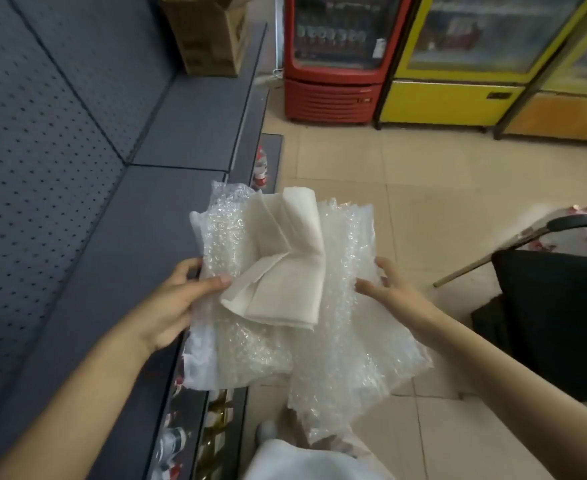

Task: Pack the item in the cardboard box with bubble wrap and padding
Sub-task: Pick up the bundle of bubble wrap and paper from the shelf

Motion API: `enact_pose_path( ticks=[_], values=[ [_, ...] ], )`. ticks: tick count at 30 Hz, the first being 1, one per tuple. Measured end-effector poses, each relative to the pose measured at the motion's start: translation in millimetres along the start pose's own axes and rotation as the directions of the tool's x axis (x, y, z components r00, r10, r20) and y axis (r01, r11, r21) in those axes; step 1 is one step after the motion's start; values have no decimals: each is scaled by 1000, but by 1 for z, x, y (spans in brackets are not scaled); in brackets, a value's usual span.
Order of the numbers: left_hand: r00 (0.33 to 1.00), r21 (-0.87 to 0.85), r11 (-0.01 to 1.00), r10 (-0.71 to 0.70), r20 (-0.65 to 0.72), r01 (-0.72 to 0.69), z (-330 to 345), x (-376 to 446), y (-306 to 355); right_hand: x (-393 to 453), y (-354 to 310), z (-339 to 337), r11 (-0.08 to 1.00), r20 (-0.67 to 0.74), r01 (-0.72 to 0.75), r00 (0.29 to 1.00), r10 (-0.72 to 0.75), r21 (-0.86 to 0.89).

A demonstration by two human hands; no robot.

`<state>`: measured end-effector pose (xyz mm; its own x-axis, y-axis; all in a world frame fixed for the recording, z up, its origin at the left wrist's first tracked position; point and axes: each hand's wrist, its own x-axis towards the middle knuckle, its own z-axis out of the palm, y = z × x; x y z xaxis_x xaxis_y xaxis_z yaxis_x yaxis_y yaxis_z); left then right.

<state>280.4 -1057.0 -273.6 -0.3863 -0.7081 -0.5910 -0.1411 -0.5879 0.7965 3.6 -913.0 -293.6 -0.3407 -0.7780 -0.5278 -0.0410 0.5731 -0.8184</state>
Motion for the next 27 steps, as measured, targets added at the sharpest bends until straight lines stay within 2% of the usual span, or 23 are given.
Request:
enact_pose_path(
  ticks=[3, 9, 14, 22, 27],
  values=[
    [998, 39, 999, -23, 64, 20, 40, 23, 10, -2, 12, -35, 999, -88, -19, 996, 23, 47],
    [972, 122, 990, -89, 217, 64, 123, 67, 38, 8, 27, -104, 987, -161, -59, 983, 83, 150],
    [955, 153, 987, -94, 280, 52, 177, 96, 55, 18, 29, -150, 981, -246, -38, 966, 85, 188],
    [956, 181, 980, -129, 263, 82, 213, 157, 81, 77, 16, -192, 970, -261, -53, 958, 116, 237],
    [961, 157, 984, -122, 248, 84, 222, 218, 118, 147, -21, -213, 971, -219, -81, 967, 132, 225]
  ],
)
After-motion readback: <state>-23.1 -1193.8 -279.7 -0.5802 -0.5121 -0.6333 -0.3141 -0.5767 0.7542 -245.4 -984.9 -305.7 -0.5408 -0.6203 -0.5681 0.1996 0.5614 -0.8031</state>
